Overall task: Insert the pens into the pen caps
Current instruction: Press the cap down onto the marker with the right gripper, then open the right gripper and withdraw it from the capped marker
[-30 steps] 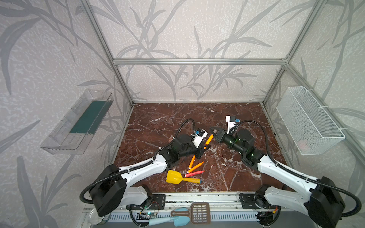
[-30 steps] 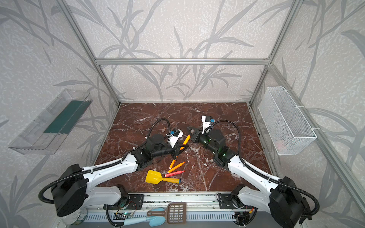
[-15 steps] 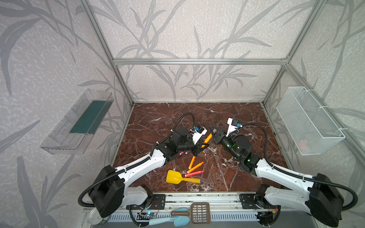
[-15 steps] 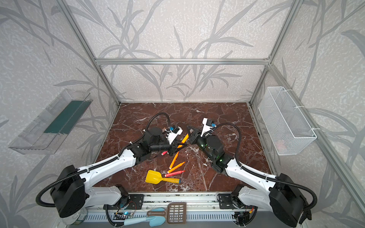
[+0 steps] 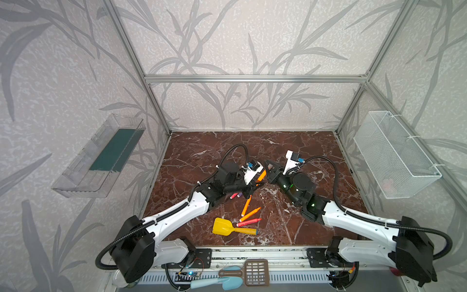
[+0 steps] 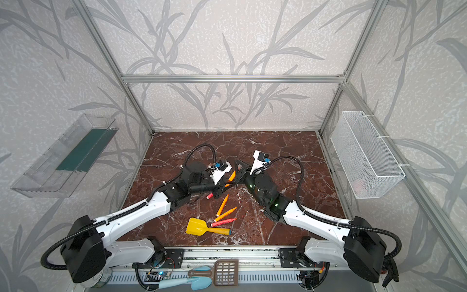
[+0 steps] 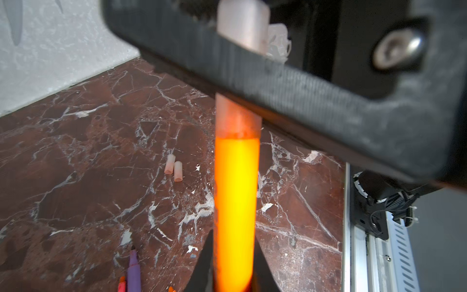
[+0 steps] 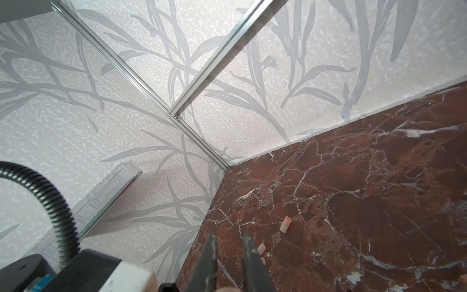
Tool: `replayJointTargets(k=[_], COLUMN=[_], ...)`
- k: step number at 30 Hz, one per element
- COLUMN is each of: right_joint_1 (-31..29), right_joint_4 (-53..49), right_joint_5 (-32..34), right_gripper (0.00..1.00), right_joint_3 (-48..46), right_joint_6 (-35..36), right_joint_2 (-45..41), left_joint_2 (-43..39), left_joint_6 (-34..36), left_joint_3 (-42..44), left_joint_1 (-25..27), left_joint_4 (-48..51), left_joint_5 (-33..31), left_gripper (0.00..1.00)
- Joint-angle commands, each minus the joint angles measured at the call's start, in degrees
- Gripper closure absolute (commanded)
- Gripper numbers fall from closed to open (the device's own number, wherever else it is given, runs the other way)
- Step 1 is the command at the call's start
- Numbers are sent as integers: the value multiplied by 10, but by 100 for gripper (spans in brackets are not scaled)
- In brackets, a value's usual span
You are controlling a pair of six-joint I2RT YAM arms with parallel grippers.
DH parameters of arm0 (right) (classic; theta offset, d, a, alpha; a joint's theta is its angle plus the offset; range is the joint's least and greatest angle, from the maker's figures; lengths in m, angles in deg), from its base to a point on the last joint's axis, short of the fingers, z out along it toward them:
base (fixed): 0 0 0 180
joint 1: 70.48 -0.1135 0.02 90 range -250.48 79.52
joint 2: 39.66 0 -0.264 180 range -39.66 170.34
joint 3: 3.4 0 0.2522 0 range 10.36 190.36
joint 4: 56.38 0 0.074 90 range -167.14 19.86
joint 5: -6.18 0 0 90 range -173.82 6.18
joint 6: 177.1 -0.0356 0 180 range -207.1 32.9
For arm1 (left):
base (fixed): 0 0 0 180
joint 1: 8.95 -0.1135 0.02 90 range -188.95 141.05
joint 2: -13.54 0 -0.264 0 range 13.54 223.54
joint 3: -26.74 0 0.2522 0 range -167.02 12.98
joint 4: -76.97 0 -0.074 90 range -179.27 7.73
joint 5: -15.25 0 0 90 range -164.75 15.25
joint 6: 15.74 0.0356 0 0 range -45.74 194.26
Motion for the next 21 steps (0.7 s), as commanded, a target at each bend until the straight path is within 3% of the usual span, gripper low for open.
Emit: replayJointTargets(k=[1,8,13,14,17,18,21], right_joint_1=[-81,-81,-74,-68,-43,-34,9], right_joint_4=[-133,-64,-93,-99,-163,-178,-219], right_joint_5=[-178,-119,-98,-105,-84,-69,-44], right_gripper=[100,100,100,94,48,39,22], right_joint_3=[-16,-85,-83,-79,-67,-70,-90], right_joint_6=[-13,22,39,51,74,77,77], right_joint_2=[36,-27,-55,-59,-87,-100,-159], left_joint_2=[-14,-22,-29,-31,-29,-26,-12], left_joint_6=[-34,-104,-107,-104,-105,-111,-127], left_joint_3=[-71,-68,-57,-50,-15,-1,35], left_joint_1=[-46,-94,-97,-95,-90,-90,-91], left_joint_4=[-192,-169,-150,-145,-133,-135,-134], left_joint_5=[-199,-126,-64,-54,-55,-61,-112], left_gripper=[100,100,100,100,100,100,100])
